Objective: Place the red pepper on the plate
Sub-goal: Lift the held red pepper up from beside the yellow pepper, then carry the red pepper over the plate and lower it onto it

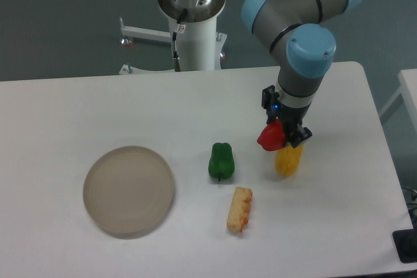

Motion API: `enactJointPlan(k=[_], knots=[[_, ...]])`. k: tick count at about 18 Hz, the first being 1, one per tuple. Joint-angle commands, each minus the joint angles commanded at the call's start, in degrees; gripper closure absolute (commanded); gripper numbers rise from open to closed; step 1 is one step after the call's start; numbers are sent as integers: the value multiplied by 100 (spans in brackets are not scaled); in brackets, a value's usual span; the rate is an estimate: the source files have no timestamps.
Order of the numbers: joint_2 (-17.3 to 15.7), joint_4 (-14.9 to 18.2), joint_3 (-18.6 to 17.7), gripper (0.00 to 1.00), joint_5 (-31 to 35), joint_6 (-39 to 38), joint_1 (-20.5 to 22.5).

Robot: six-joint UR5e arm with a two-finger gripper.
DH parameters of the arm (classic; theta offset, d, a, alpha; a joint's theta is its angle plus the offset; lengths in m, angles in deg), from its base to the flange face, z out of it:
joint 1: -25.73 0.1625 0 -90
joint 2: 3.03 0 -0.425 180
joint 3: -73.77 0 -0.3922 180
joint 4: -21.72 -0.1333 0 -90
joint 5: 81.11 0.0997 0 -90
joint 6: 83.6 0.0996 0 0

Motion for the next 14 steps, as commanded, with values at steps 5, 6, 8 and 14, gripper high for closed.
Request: enactJointPlan(k=[5,6,8,14], knots=[[44,0,96,66,-17,-61,-35],[79,0,140,66,-96,-149,-79],[18,0,97,66,-455,-158,-149],[-185,-61,-70,67,-703,-1272,-1114]])
